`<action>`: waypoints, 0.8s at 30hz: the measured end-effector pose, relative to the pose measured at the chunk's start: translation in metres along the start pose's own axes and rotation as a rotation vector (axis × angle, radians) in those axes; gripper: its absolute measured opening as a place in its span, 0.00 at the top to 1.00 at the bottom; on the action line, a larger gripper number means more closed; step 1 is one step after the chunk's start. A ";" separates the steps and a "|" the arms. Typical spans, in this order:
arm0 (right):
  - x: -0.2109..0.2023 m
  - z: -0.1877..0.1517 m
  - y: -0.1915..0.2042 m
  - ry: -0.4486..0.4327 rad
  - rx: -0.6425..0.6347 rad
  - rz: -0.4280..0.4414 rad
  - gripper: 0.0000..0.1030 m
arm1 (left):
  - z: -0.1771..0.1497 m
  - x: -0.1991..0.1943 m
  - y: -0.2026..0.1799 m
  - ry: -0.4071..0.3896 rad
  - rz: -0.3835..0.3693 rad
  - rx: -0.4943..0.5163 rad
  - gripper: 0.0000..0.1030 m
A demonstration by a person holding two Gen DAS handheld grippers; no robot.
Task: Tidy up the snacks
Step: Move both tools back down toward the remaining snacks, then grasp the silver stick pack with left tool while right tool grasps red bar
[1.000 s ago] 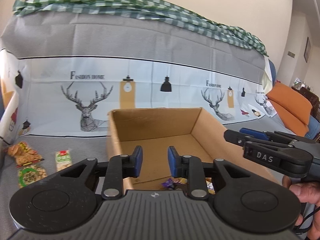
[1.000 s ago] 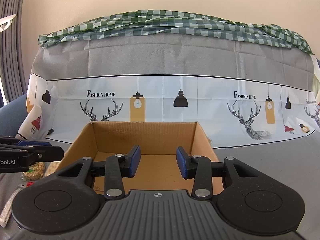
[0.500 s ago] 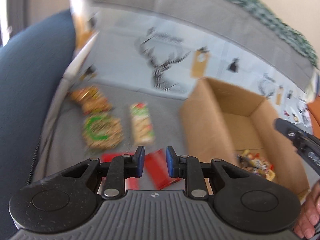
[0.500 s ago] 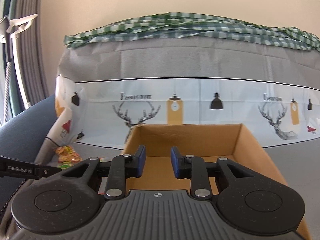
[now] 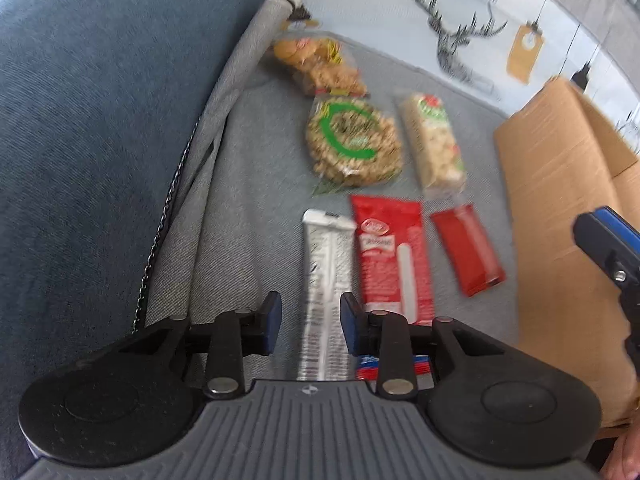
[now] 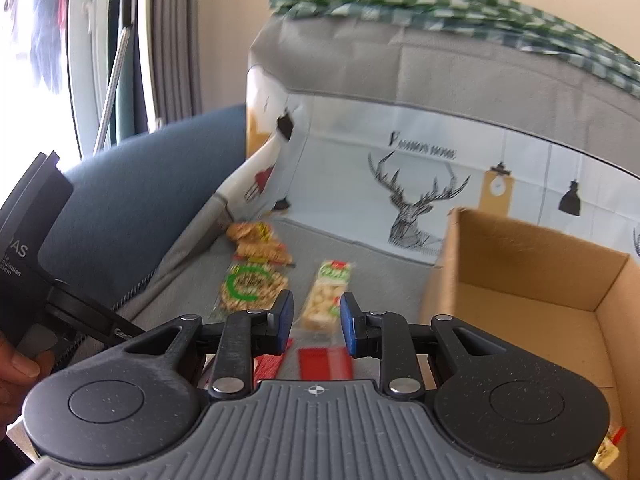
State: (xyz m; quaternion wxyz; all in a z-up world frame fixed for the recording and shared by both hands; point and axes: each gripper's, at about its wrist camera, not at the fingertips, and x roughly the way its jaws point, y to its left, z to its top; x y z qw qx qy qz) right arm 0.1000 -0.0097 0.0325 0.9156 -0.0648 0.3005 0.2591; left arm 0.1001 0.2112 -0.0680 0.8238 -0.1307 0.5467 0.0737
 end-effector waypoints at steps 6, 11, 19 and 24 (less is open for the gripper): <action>0.036 -0.011 0.027 0.116 -0.090 -0.051 0.70 | -0.002 0.013 -0.008 0.027 -0.001 0.056 0.59; 0.069 -0.021 0.029 0.222 -0.099 -0.103 0.66 | -0.003 0.019 -0.010 0.045 0.001 0.083 0.58; 0.096 -0.031 0.033 0.310 -0.100 -0.142 0.51 | -0.004 0.023 -0.014 0.037 0.032 0.135 0.70; 0.111 -0.035 0.021 0.358 -0.037 -0.168 0.47 | -0.002 0.019 -0.009 0.008 0.038 0.119 0.78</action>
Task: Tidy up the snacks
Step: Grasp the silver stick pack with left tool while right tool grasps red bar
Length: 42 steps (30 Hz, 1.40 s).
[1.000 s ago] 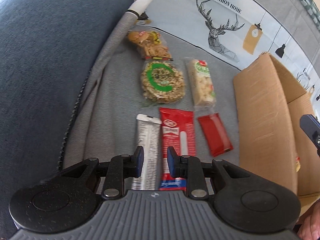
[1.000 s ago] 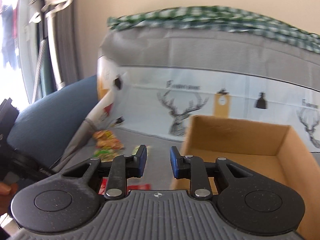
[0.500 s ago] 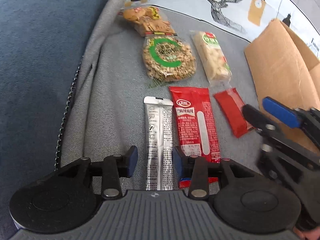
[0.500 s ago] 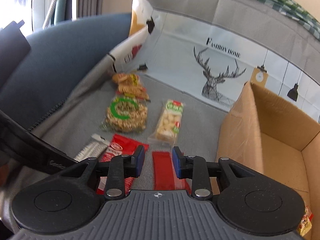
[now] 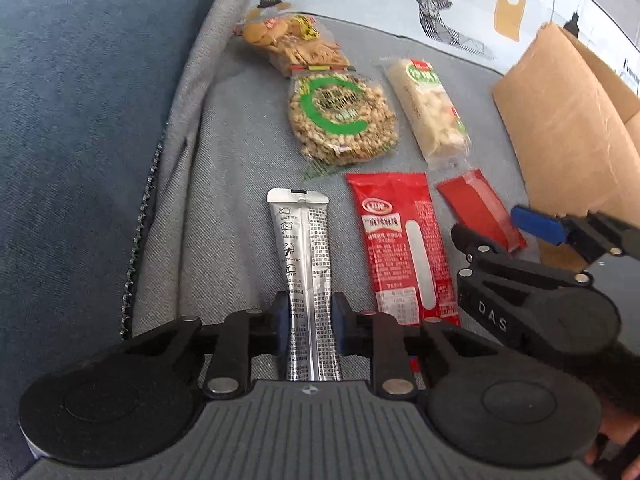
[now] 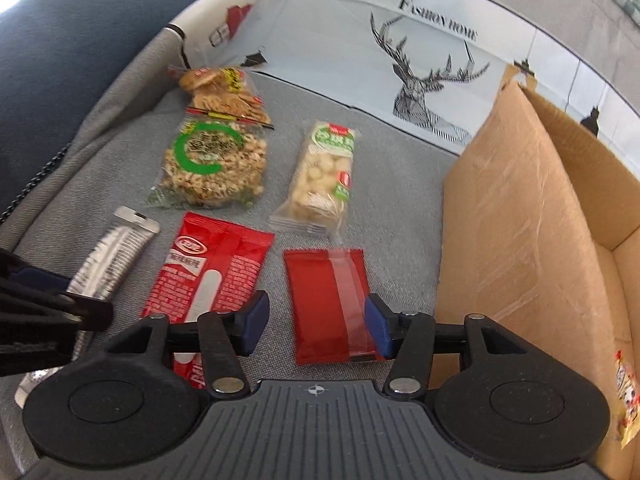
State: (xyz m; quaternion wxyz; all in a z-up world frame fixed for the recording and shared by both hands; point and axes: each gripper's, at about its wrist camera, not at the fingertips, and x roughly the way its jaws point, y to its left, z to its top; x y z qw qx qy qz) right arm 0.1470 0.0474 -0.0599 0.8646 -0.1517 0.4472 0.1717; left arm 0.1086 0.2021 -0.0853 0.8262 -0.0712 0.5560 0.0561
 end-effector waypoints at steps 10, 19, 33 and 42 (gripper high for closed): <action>0.016 -0.001 -0.015 0.025 0.124 0.050 0.56 | 0.003 -0.006 0.009 -0.022 -0.018 -0.038 0.77; -0.010 0.005 -0.019 -0.065 0.165 0.185 0.59 | 0.005 -0.013 0.013 -0.067 -0.036 -0.089 0.77; -0.006 -0.004 -0.010 0.058 0.119 0.222 0.56 | 0.007 0.002 0.003 -0.009 0.015 -0.022 0.73; -0.004 -0.004 -0.010 0.065 0.117 0.225 0.53 | 0.006 0.006 -0.008 -0.006 0.038 0.046 0.68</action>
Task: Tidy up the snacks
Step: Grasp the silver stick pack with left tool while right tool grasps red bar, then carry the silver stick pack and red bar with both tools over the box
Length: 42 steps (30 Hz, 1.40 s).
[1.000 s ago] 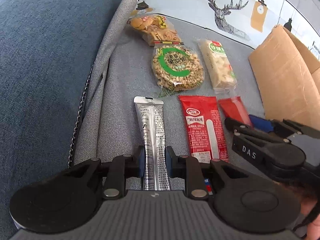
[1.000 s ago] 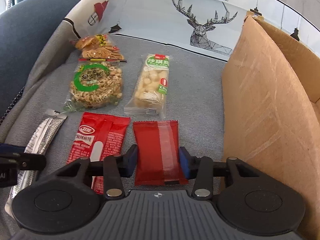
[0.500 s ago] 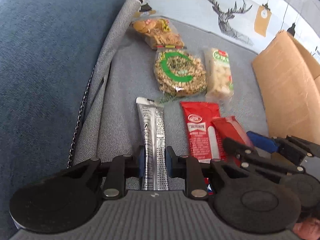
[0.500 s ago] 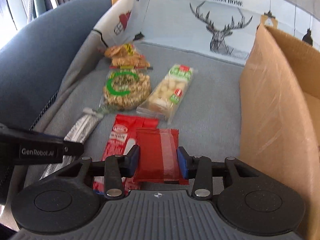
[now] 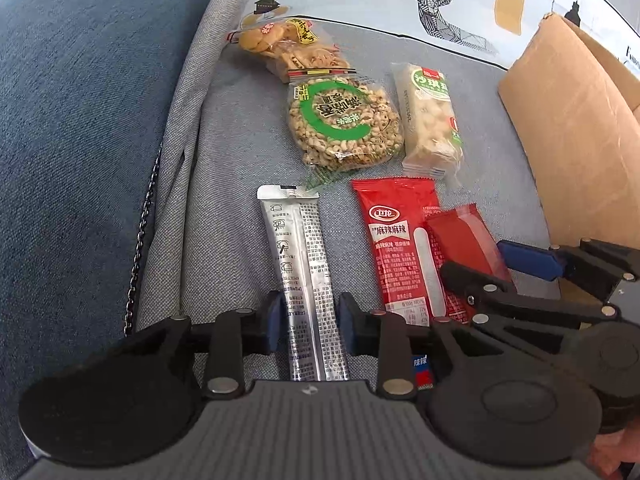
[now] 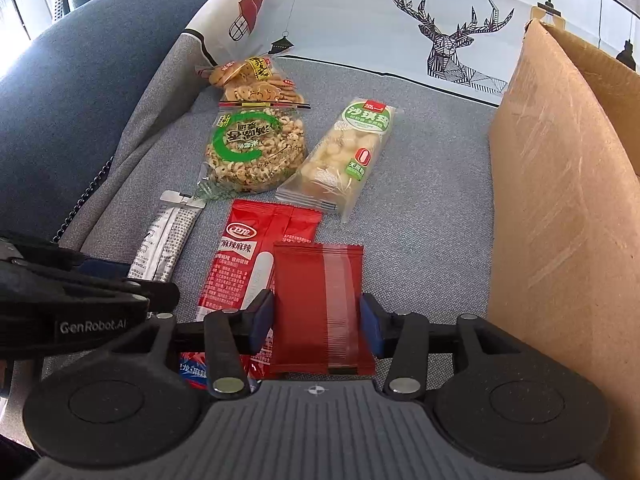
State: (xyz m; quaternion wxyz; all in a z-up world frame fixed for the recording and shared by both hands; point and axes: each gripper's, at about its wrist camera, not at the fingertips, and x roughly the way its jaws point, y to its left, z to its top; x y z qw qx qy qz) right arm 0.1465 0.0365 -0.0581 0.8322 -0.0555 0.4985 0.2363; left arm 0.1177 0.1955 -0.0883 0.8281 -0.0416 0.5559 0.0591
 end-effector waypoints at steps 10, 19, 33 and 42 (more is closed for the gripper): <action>-0.009 0.001 0.001 -0.053 -0.002 0.005 0.59 | 0.002 -0.007 0.006 -0.048 -0.002 -0.038 0.80; -0.043 0.008 0.002 -0.197 -0.020 0.023 0.59 | 0.008 -0.028 0.007 -0.149 -0.026 -0.077 0.82; -0.101 0.004 0.007 -0.392 -0.165 0.050 0.59 | 0.013 -0.050 0.005 -0.191 -0.048 -0.142 0.93; -0.116 0.001 -0.019 -0.422 -0.107 0.055 0.59 | 0.011 -0.028 0.021 -0.076 -0.079 -0.249 0.66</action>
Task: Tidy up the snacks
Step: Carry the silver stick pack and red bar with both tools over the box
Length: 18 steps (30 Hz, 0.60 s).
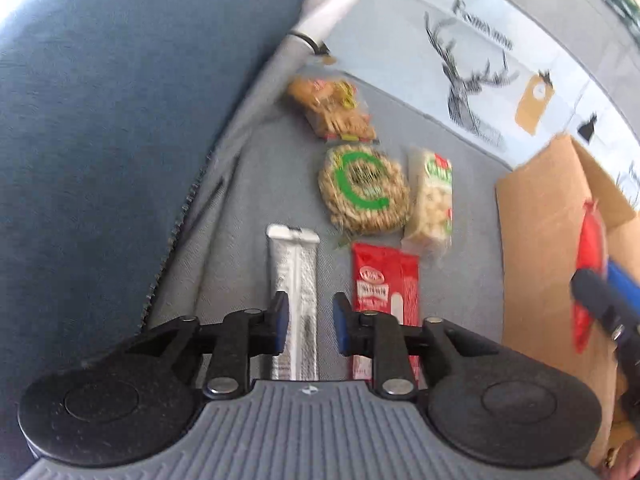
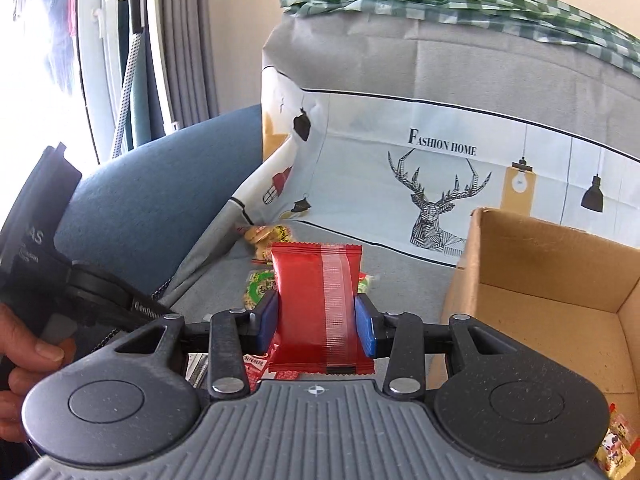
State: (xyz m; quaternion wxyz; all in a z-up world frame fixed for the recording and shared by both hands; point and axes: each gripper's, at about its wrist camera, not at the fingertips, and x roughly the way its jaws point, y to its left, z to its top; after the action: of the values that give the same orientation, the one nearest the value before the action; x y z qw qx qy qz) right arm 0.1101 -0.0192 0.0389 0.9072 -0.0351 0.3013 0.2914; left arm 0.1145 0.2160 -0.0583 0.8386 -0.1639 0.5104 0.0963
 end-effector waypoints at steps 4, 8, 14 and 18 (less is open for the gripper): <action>-0.004 0.000 -0.006 -0.010 0.009 0.005 0.59 | -0.006 0.013 -0.016 0.027 0.104 0.108 0.60; -0.006 0.000 -0.007 -0.019 0.010 0.016 0.59 | -0.011 0.030 -0.020 0.090 0.147 0.147 0.59; -0.010 0.000 -0.009 -0.028 0.008 0.024 0.59 | -0.017 0.037 -0.027 0.088 0.166 0.226 0.68; -0.010 0.001 -0.010 -0.032 0.014 0.022 0.59 | -0.018 0.031 -0.027 0.061 0.172 0.236 0.84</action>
State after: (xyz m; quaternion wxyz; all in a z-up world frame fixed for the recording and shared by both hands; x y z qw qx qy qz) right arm 0.1095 -0.0327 0.0444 0.9089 -0.0207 0.2889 0.2998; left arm 0.1230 0.1842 -0.0883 0.8247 -0.0227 0.5558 0.1023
